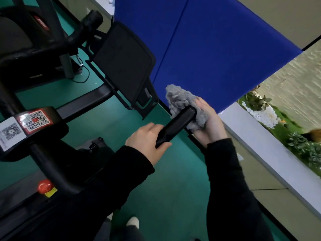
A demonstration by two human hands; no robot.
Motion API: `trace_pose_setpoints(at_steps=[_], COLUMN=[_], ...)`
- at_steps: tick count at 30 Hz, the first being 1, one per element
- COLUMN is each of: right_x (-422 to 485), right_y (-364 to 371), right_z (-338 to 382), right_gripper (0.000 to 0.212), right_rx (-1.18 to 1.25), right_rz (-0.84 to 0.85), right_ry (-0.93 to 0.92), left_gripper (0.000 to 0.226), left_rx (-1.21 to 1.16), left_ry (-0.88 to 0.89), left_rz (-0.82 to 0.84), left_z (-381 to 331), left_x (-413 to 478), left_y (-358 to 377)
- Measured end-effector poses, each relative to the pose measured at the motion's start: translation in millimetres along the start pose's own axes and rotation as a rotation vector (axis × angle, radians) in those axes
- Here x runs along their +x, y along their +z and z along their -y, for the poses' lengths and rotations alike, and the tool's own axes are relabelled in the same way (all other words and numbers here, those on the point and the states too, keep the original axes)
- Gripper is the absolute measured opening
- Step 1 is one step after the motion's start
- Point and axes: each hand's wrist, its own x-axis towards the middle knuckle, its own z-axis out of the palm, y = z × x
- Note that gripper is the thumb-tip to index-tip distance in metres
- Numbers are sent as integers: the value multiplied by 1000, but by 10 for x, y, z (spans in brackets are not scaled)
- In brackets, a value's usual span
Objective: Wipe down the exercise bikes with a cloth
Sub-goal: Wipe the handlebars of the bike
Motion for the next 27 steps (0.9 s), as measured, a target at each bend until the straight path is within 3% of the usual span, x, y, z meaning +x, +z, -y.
trace_pose_setpoints(at_steps=[3, 7, 18, 27], right_x=[-81, -144, -233, -410], right_y=[-34, -45, 8, 81], right_z=[-275, -460, -591, -786], right_gripper=[27, 30, 38, 40], right_rx=[271, 376, 290, 220], right_rz=[-62, -39, 89, 101], right_ry=[-18, -72, -61, 1], left_gripper=[42, 42, 48, 61], left_rx=[-9, -7, -5, 64], left_ry=[-5, -13, -34, -81], left_rz=[-11, -10, -2, 20], left_z=[3, 15, 14, 53], left_x=[2, 8, -10, -87], left_y=[-9, -9, -37, -72])
